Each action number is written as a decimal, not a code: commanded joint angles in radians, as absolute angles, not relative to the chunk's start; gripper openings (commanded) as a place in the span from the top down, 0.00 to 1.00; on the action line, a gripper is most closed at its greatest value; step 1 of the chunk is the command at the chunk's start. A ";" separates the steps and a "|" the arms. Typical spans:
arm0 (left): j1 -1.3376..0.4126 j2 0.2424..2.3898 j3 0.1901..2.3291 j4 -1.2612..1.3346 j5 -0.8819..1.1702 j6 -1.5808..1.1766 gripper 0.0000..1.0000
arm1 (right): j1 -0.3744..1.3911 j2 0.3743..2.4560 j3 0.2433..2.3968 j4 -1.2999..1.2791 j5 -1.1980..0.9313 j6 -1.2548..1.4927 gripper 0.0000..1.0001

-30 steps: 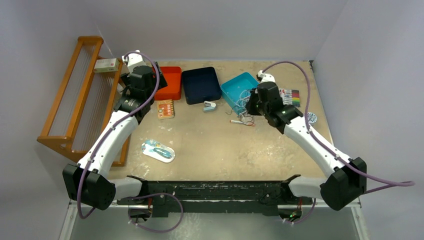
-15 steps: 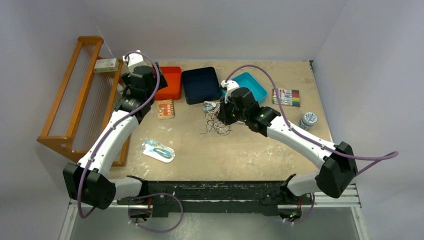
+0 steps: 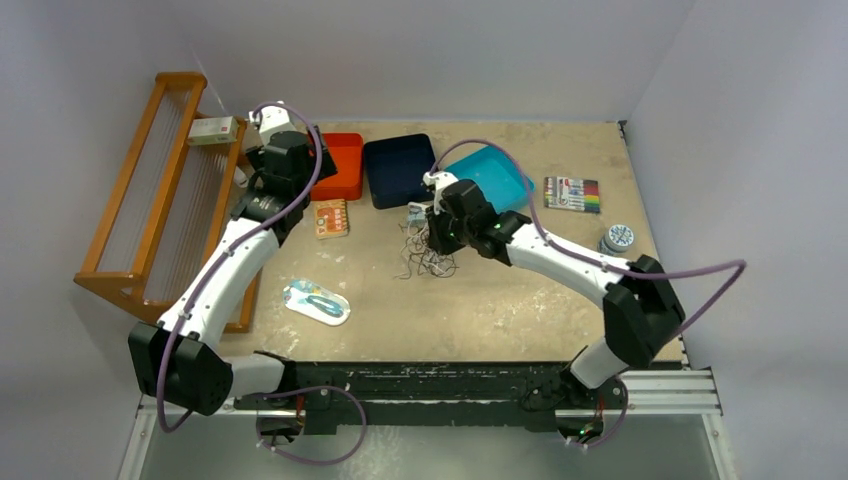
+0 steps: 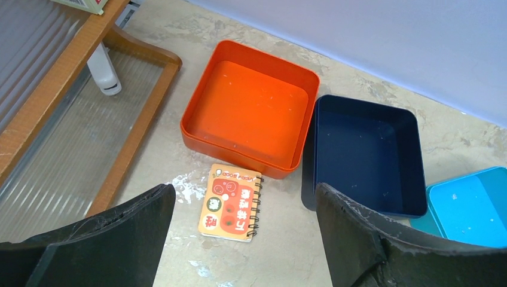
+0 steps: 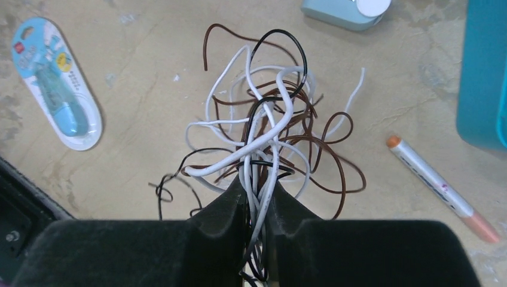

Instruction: Untangle the cables

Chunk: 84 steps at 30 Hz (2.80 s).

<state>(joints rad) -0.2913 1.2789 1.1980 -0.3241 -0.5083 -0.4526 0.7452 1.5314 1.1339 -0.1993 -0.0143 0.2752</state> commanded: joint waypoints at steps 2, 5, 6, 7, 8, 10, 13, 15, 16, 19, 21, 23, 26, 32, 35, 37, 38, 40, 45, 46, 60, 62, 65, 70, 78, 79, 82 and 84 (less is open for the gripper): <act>-0.295 1.286 1.214 -0.312 -0.490 -0.461 0.14 | 0.749 1.613 1.175 -0.098 -0.011 0.256 0.73; -0.295 1.293 1.216 -0.320 -0.487 -0.462 0.15 | 0.749 1.629 1.151 -0.072 0.000 0.259 0.55; -0.295 1.296 1.215 -0.322 -0.486 -0.463 0.14 | 0.749 1.624 1.145 -0.066 0.000 0.259 0.49; -0.295 1.297 1.216 -0.323 -0.486 -0.466 0.14 | 0.749 1.615 1.141 -0.062 0.001 0.261 0.43; -0.295 1.299 1.216 -0.323 -0.483 -0.467 0.14 | 0.749 1.603 1.136 -0.060 0.002 0.262 0.38; -0.296 1.304 1.216 -0.323 -0.474 -0.469 0.14 | 0.749 1.562 1.121 -0.054 -0.006 0.271 0.28; -0.296 1.308 1.215 -0.320 -0.464 -0.477 0.11 | 0.747 1.503 1.100 -0.039 -0.001 0.275 0.20; -0.295 1.310 1.213 -0.317 -0.452 -0.481 0.07 | 0.747 1.469 1.094 -0.040 0.025 0.258 0.18; -0.295 1.311 1.211 -0.313 -0.443 -0.480 0.06 | 0.747 1.454 1.089 -0.037 0.043 0.251 0.17; -0.295 1.310 1.207 -0.301 -0.409 -0.476 0.05 | 0.746 1.411 1.067 0.002 0.102 0.239 0.16; -0.295 1.310 1.209 -0.302 -0.388 -0.475 0.04 | 0.746 1.391 1.049 0.033 0.167 0.252 0.16; -0.295 1.312 1.213 -0.318 -0.360 -0.488 0.05 | 0.743 1.378 1.025 0.079 0.240 0.280 0.16; -0.295 1.321 1.205 -0.347 -0.286 -0.528 0.09 | 0.716 1.383 1.005 0.126 0.268 0.304 0.17; -0.296 1.344 1.154 -0.374 -0.190 -0.587 0.18 | 0.679 1.432 1.007 0.143 0.226 0.365 0.18; -0.293 1.344 1.158 -0.377 -0.171 -0.591 0.16 | 0.674 1.443 0.994 0.173 0.218 0.379 0.18; -0.277 1.333 1.161 -0.361 -0.140 -0.608 0.10 | 0.672 1.442 0.976 0.207 0.215 0.379 0.18; -0.263 1.327 1.161 -0.349 -0.120 -0.617 0.07 | 0.670 1.441 0.976 0.216 0.211 0.378 0.17; -0.230 1.313 1.156 -0.321 -0.089 -0.645 0.01 | 0.670 1.440 0.976 0.221 0.208 0.368 0.17; -0.189 1.284 1.115 -0.236 -0.004 -0.630 0.00 | 0.669 1.404 0.927 0.261 0.210 0.351 0.17; -0.188 1.277 1.112 -0.236 -0.001 -0.625 0.00 | 0.669 1.398 0.923 0.268 0.211 0.348 0.17; -0.318 1.259 0.971 -0.183 0.056 -0.658 0.07 | 0.669 1.348 0.865 0.297 0.252 0.407 0.23; -0.363 1.261 0.948 -0.180 0.047 -0.662 0.11 | 0.668 1.341 0.857 0.309 0.256 0.406 0.25; -0.426 1.263 0.898 -0.133 0.052 -0.690 0.17 | 0.668 1.344 0.856 0.316 0.257 0.390 0.26; -0.486 1.271 0.817 -0.044 0.072 -0.719 0.29 | 0.667 1.358 0.858 0.320 0.256 0.382 0.30; -0.511 1.365 0.827 -0.039 0.075 -0.686 0.44 | 0.668 1.384 0.878 0.320 0.243 0.368 0.34; -0.511 1.373 0.828 -0.041 0.072 -0.682 0.46 | 0.667 1.385 0.878 0.320 0.241 0.369 0.35; -0.511 1.396 0.833 -0.037 0.074 -0.681 0.50 | 0.668 1.385 0.873 0.323 0.236 0.373 0.37; -0.511 1.414 0.837 -0.032 0.076 -0.685 0.53 | 0.668 1.384 0.870 0.324 0.233 0.376 0.37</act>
